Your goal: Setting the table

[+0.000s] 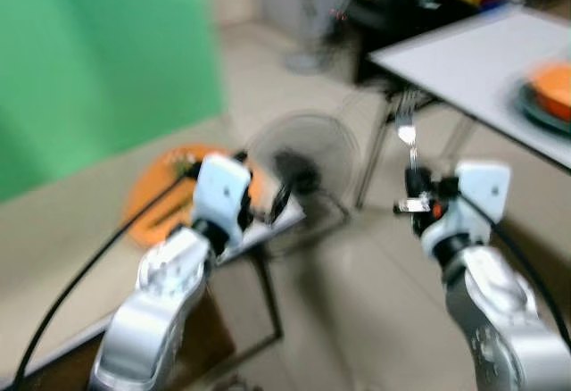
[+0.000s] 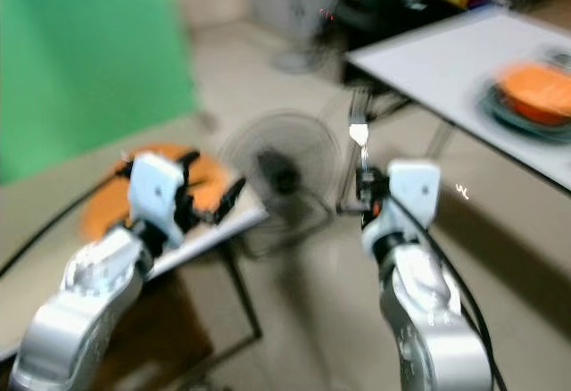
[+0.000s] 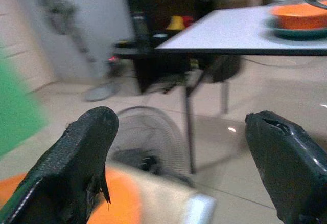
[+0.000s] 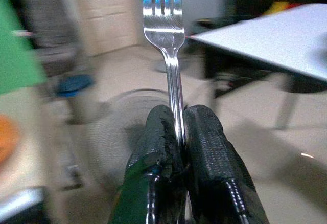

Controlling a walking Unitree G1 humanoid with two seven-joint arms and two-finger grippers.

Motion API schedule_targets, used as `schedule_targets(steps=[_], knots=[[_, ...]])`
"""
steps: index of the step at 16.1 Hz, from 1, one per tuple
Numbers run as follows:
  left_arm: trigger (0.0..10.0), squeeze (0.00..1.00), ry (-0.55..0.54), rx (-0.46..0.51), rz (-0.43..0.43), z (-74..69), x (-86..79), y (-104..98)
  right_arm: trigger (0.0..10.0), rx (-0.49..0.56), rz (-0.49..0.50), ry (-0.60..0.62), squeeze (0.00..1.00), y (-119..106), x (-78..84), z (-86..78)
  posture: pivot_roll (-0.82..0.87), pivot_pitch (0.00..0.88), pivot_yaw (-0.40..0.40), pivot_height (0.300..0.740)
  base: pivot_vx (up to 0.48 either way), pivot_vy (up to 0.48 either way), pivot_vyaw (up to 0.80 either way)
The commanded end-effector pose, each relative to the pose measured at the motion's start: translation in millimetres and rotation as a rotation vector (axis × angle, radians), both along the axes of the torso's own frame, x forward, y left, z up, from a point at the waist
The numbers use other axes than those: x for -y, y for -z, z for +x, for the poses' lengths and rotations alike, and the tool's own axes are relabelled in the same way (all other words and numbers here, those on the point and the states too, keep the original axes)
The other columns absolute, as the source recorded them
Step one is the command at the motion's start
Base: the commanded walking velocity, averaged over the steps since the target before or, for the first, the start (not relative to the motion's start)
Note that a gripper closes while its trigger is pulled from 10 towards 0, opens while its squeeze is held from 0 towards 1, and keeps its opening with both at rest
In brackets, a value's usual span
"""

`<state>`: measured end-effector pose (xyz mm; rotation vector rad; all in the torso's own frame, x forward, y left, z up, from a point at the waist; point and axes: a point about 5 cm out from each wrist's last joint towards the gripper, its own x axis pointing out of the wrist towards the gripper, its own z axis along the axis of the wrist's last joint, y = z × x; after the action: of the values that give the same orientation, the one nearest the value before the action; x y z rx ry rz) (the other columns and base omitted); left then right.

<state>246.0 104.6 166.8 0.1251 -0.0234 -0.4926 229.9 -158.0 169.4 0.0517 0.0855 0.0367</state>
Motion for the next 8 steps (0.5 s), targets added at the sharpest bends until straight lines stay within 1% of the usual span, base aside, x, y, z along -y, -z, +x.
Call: schedule_targets(steps=[1, 4, 8], knots=[[10.0, 0.00, 0.005, 0.010, 0.003, 0.4, -0.1, -1.4, 10.0, 0.007, -0.006, 0.026, 0.00, -3.5, 3.5, -0.9, 0.05, 0.000, 0.054, 0.740, 0.000, 0.000, -0.80], [10.0, 0.00, -0.010, -0.019, -0.020, -1.0, -3.1, 2.3, 10.0, -0.010, -0.010, 0.058, 0.00, -1.4, 9.2, -2.6, 0.04, 0.000, 0.052, 0.740, 0.000, 0.000, -0.80], [10.0, 0.00, -0.037, -0.011, 0.003, 2.1, -7.3, 3.0, 10.0, -0.023, -0.015, 0.083, 0.00, 0.0, 12.1, -2.3, 0.04, 0.000, 0.050, 0.740, 0.000, 0.000, -0.80]])
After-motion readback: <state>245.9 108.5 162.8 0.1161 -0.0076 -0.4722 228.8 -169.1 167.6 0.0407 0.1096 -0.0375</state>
